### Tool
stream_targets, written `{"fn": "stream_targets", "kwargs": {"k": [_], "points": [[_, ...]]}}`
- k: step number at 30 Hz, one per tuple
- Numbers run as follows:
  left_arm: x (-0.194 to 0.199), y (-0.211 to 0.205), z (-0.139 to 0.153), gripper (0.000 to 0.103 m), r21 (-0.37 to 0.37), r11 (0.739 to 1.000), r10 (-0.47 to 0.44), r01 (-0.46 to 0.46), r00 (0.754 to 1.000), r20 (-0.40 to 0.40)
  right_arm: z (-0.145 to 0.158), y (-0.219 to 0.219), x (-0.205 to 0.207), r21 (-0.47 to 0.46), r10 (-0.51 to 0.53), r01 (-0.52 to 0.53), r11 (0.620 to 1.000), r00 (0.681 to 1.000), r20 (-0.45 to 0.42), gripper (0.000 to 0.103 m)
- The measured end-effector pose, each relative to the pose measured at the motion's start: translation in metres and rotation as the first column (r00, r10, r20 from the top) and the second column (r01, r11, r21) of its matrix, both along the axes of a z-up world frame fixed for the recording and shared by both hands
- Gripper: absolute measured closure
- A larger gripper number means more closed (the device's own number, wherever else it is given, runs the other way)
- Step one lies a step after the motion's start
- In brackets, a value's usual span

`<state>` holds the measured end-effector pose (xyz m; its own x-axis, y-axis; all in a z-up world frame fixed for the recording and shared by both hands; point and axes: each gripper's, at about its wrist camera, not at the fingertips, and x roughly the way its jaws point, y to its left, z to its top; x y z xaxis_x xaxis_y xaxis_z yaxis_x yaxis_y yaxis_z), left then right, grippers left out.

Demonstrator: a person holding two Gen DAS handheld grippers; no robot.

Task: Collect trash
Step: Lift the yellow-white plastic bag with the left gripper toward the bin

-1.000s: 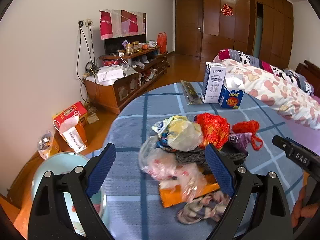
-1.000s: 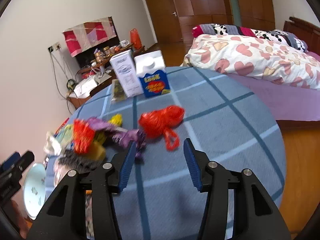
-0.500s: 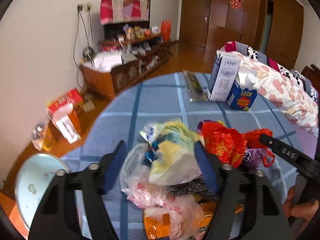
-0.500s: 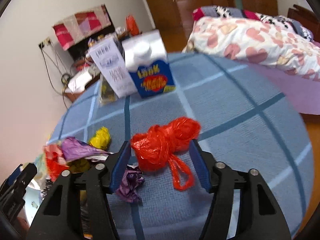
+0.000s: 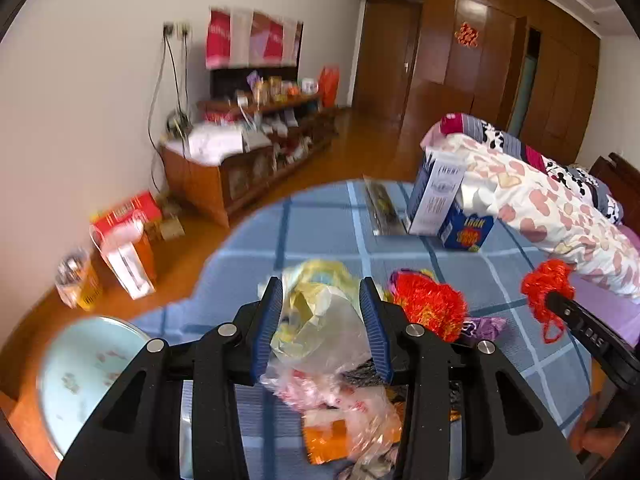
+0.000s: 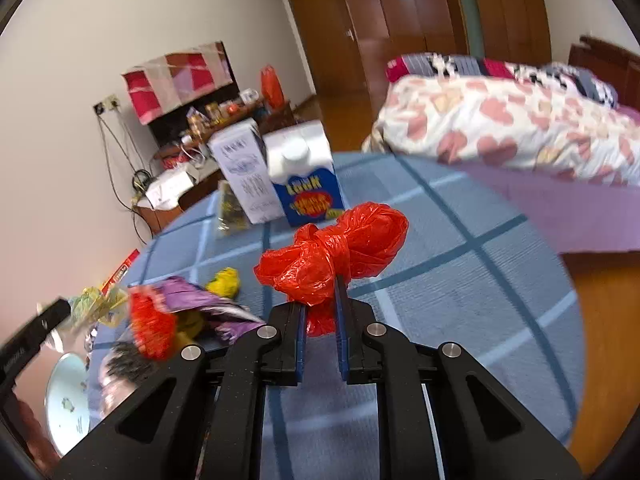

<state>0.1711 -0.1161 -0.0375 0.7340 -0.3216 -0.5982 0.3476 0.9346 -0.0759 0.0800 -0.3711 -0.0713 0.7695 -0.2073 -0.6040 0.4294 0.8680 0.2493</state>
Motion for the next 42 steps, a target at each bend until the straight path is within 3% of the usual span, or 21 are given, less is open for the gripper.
{"fn": "stream_targets", "kwargs": {"k": [5,10,14,18,22,25,28,31,33,35,36,37,42], "points": [[-0.024,0.021,0.019,0.064,-0.018,1.0,-0.005,0.006,0.999,0.04,0.015,0.035,-0.026,-0.081,0.037,-0.036,0.996,0.999,0.021,0.09],[-0.036,0.038,0.013,0.064,-0.003,1.0,0.005,-0.005,1.0,0.031,0.015,0.061,-0.038,-0.117,0.069,-0.067,0.991,0.998,0.012,0.09],[-0.034,0.053,-0.01,0.062,0.037,0.999,0.023,-0.023,1.0,-0.014,0.009,0.07,-0.046,-0.131,0.071,-0.072,0.989,0.997,-0.01,0.09],[-0.02,0.068,-0.045,0.063,0.048,0.998,0.051,-0.046,0.992,-0.115,-0.001,0.068,-0.043,-0.115,0.067,-0.071,0.991,0.997,-0.043,0.09],[-0.016,0.089,-0.059,0.065,0.047,0.996,0.085,-0.079,0.987,-0.137,-0.007,0.067,-0.043,-0.112,0.064,-0.069,0.991,0.997,-0.048,0.09],[-0.006,0.098,-0.064,0.067,-0.005,0.998,0.054,-0.055,0.981,-0.185,-0.01,0.068,-0.04,-0.101,0.065,-0.07,0.992,0.997,-0.052,0.09],[-0.003,0.095,-0.063,0.063,-0.01,0.999,0.043,-0.045,0.983,-0.176,-0.012,0.073,-0.038,-0.1,0.077,-0.082,0.992,0.995,-0.057,0.09],[0.003,0.085,-0.062,0.046,0.028,0.998,0.052,-0.048,0.986,-0.16,-0.011,0.076,-0.038,-0.102,0.084,-0.09,0.991,0.995,-0.057,0.09],[0.007,0.077,-0.066,0.045,0.037,0.999,0.039,-0.033,0.984,-0.174,-0.009,0.076,-0.038,-0.106,0.084,-0.089,0.99,0.995,-0.054,0.09],[0.014,0.066,-0.077,0.049,0.069,0.997,0.035,-0.021,0.976,-0.214,-0.008,0.075,-0.039,-0.108,0.08,-0.085,0.991,0.995,-0.054,0.09],[0.016,0.064,-0.082,0.066,0.079,0.997,0.043,-0.026,0.973,-0.227,-0.007,0.074,-0.04,-0.104,0.076,-0.081,0.991,0.996,-0.052,0.09],[0.019,0.063,-0.087,0.07,0.071,0.997,0.044,-0.027,0.969,-0.243,-0.007,0.073,-0.04,-0.102,0.073,-0.078,0.992,0.996,-0.05,0.09],[0.007,0.075,-0.069,0.073,0.041,0.997,0.07,-0.063,0.982,-0.177,-0.003,0.076,-0.047,-0.109,0.076,-0.08,0.991,0.996,-0.037,0.09]]}}
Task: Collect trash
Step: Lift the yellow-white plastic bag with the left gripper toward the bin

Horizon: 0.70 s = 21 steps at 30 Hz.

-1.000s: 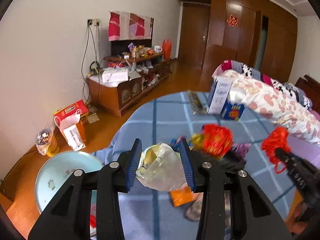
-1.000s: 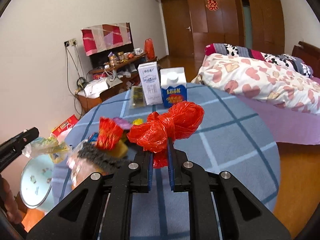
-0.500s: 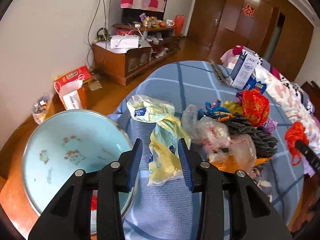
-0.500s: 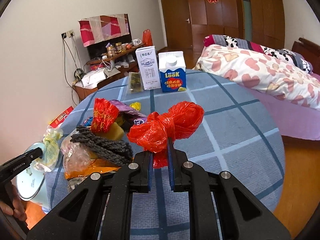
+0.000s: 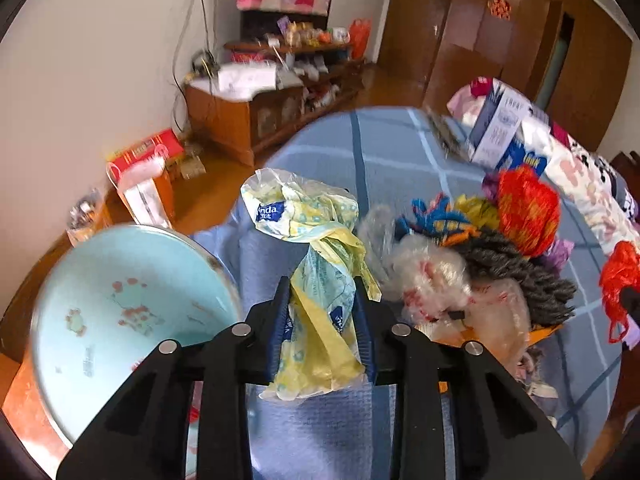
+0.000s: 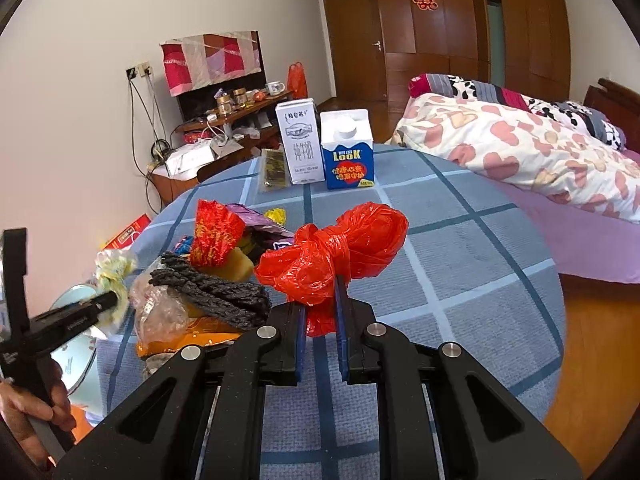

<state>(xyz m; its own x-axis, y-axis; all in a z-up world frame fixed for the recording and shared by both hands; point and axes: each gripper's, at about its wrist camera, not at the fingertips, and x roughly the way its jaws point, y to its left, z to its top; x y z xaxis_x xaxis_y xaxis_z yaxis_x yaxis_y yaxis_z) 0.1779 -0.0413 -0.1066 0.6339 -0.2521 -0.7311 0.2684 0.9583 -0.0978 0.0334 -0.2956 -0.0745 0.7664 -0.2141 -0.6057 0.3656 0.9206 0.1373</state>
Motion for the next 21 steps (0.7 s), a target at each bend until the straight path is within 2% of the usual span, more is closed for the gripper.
{"fn": "stream_targets", "kwargs": {"k": [4,10,21], "points": [[-0.019,0.015,0.025,0.073,0.037,0.999,0.008,-0.011,0.997,0.074,0.004,0.009,-0.002,-0.01,0.014,-0.014,1.0,1.0,0.017,0.09],[-0.048,0.04,0.041,0.072,0.155,0.986,0.044,-0.065,0.99,0.134,0.014,0.04,0.003,0.009,0.114,-0.114,0.993,0.993,0.036,0.09],[-0.073,0.095,0.052,0.072,0.204,0.965,0.132,-0.167,0.976,0.175,0.021,0.123,0.015,-0.008,0.29,-0.29,0.957,0.956,0.036,0.09]]}}
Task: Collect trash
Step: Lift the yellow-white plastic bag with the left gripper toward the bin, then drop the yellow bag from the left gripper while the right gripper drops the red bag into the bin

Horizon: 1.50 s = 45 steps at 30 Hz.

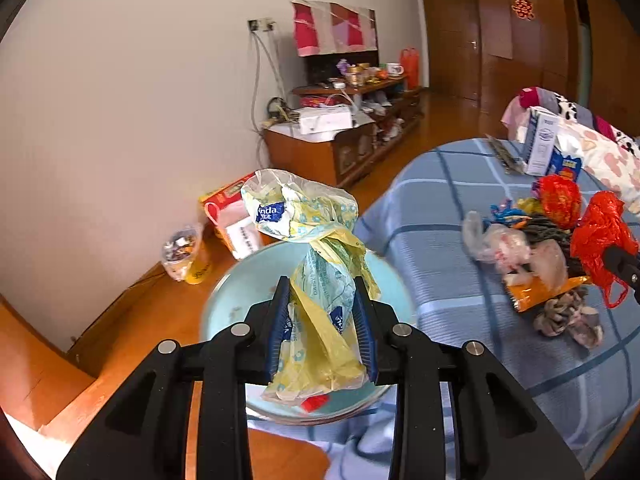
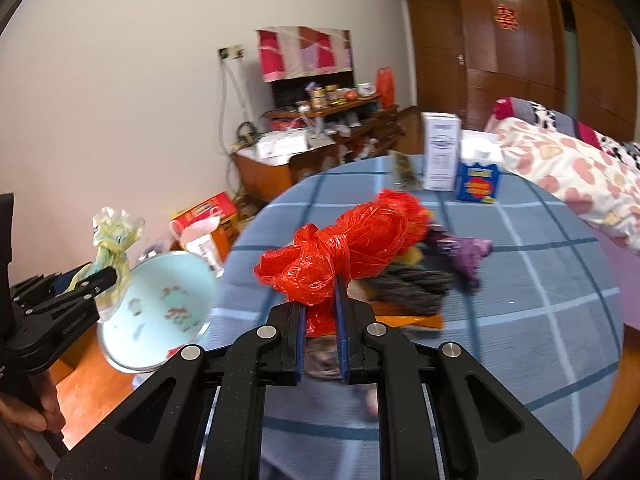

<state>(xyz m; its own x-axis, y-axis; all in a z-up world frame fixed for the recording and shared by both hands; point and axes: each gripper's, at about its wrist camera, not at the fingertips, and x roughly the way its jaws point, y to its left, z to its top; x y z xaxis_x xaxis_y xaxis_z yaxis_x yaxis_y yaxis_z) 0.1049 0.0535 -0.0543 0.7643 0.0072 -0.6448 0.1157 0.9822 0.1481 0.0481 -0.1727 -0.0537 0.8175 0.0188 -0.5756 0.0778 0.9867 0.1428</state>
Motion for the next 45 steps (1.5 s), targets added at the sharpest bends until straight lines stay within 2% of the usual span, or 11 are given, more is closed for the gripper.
{"fn": "stream_targets", "kwargs": {"k": [15,23,35,45], "points": [[-0.015,0.056,0.006,0.072,-0.032,0.997,0.073,-0.073,0.997,0.008,0.008,0.075,0.002,-0.087,0.122,-0.122,0.989,0.992,-0.002,0.09],[-0.011,0.074,0.002,0.071,-0.043,0.993,0.109,-0.109,0.994,-0.009,0.005,0.103,0.014,-0.098,0.183,-0.184,0.978,0.983,-0.02,0.09],[0.002,0.077,-0.014,0.071,-0.03,0.991,0.129,-0.131,0.99,-0.048,-0.012,0.127,0.043,-0.086,0.244,-0.249,0.965,0.968,-0.068,0.09],[0.015,0.072,-0.03,0.071,-0.034,0.994,0.101,-0.105,0.99,-0.096,-0.028,0.135,0.059,-0.077,0.261,-0.269,0.96,0.96,-0.107,0.089]]}}
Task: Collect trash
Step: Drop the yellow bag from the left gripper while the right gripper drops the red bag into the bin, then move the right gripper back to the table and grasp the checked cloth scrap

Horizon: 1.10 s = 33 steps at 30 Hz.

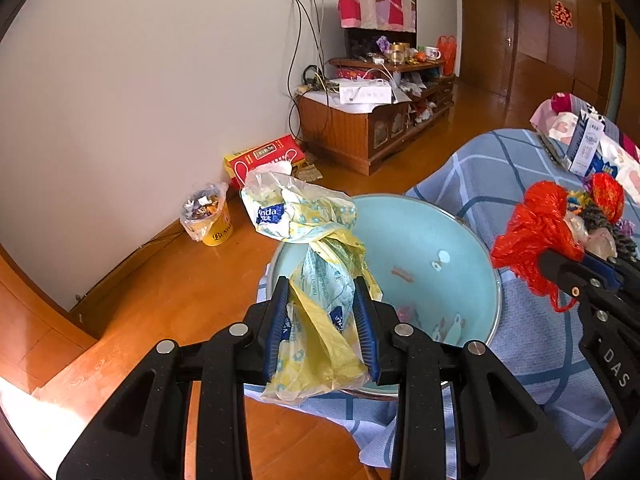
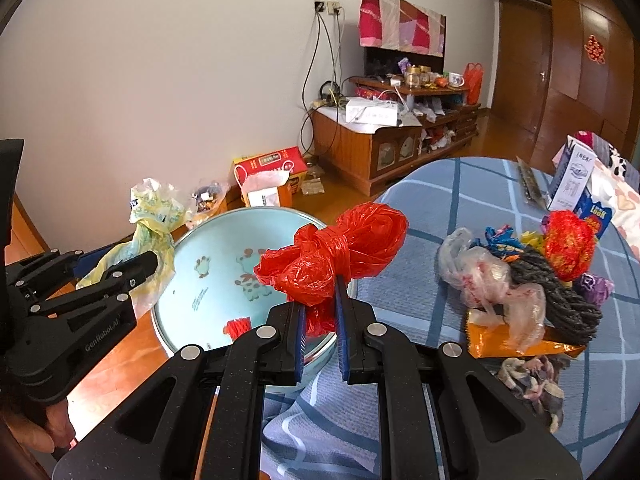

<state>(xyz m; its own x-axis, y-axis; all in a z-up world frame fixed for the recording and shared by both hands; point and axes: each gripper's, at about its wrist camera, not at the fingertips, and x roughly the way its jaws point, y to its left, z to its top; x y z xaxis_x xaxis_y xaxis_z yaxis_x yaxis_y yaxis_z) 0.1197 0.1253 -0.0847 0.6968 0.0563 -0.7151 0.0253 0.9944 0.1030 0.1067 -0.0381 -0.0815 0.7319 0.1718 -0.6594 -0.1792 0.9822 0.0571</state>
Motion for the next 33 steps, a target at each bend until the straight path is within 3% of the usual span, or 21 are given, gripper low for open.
{"fn": "stream_targets", "kwargs": {"k": [8,10,11,15,21,23,24,25,27,28,33], "points": [[0.009,0.002,-0.011,0.071,0.01,1.0,0.01,-0.01,1.0,-0.03,-0.021,0.01,0.026,0.013,0.07,-0.07,0.997,0.994,-0.082,0.084],[0.012,0.001,-0.014,0.071,0.014,1.0,0.01,-0.009,0.999,-0.04,-0.028,0.013,0.034,0.038,0.109,-0.105,0.994,0.986,-0.125,0.068],[0.014,0.001,-0.015,0.07,0.014,1.0,0.008,-0.007,0.999,-0.043,-0.03,0.012,0.036,0.05,0.115,-0.109,0.993,0.985,-0.132,0.066],[0.019,-0.002,-0.019,0.07,0.021,1.0,0.005,-0.004,0.999,-0.053,-0.025,0.004,0.034,0.077,0.097,-0.089,0.993,0.989,-0.108,0.055],[0.021,-0.005,-0.022,0.065,0.019,1.0,-0.006,0.007,0.998,-0.063,-0.016,-0.013,0.028,0.05,0.016,-0.012,0.999,0.996,-0.086,0.052],[0.021,-0.009,-0.022,0.055,0.027,1.0,-0.007,0.009,0.998,-0.057,-0.012,-0.021,0.023,0.046,-0.024,0.028,0.999,0.997,-0.073,0.042],[0.021,-0.01,-0.021,0.042,0.029,1.0,-0.006,0.007,0.999,-0.051,-0.009,-0.023,0.019,0.039,-0.041,0.043,0.998,0.997,-0.067,0.037],[0.02,-0.012,-0.019,0.03,0.033,0.999,0.001,0.0,0.999,-0.041,-0.006,-0.027,0.016,0.029,-0.059,0.06,0.998,0.997,-0.058,0.037],[0.018,-0.014,-0.014,0.019,0.044,0.999,0.012,-0.012,1.0,-0.015,-0.002,-0.034,0.013,0.026,-0.077,0.079,0.997,0.996,-0.047,0.034],[0.016,-0.016,-0.011,0.015,0.057,0.998,0.021,-0.021,1.0,-0.002,-0.001,-0.037,0.011,0.024,-0.089,0.09,0.996,0.995,-0.044,0.033],[0.008,-0.027,0.002,0.013,0.087,0.996,0.012,-0.015,0.999,0.032,0.008,-0.057,-0.001,0.037,-0.153,0.153,0.987,0.988,-0.021,0.033]]}}
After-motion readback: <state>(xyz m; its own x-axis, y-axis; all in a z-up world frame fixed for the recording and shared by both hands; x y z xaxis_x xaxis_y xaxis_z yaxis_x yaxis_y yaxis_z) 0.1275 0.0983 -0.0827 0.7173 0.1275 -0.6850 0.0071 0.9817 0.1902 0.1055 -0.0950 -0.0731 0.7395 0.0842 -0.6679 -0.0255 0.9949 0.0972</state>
